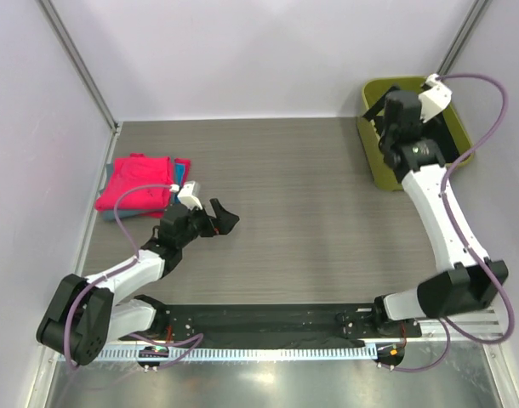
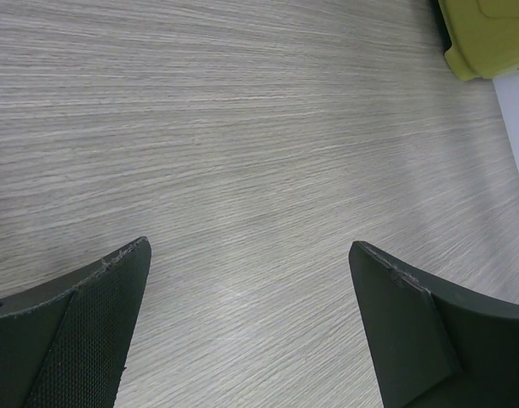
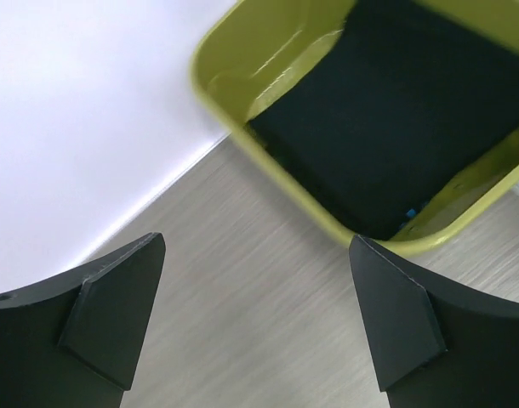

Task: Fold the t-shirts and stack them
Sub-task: Grab the tshirt from the pile

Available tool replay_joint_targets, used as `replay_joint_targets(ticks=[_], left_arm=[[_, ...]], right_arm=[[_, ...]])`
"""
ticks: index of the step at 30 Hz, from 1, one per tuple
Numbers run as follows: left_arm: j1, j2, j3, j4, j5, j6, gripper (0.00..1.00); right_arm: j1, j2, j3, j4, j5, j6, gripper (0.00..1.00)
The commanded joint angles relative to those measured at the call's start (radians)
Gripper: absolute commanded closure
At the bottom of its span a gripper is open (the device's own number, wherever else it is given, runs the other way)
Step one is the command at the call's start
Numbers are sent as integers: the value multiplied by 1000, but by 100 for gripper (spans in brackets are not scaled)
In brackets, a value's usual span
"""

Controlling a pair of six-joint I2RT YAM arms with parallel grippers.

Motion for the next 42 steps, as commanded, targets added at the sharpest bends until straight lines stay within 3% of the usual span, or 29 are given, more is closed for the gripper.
replay_joint_targets(ticks=[1,5,9,15,21,26,38,40,41,42], left_arm=[[2,-17,27,48,8,-2,1],[2,4,30,65,34,-17,1],[2,-2,27,68,39,-20,1],[2,0,30,42,8,-38,2],[1,-37,21,29,-15,-60,3],[1,-75,18,12,-24,-61,3],[1,-89,6,24,-36,-68,3],[1,-82,7,28,-31,-71,3],[1,-74,9,28,-30,-71,3],[2,-71,10,28,-28,-71,3]], right_arm=[[-103,104,133,-152,26,83,5],[-287,193,213,-146,6,191,5],[-367,328,309,-138,-46,256,4],[-396,527,460,-149,-3,296,2],[-453,737,639,-145,-126,299,1],[-456,914,771,-141,-101,331,0],[-456,1182,902,-120,44,408,0],[-457,1207,903,-117,55,403,7],[-457,1210,903,-118,52,396,20],[-457,1213,902,-120,46,396,27]])
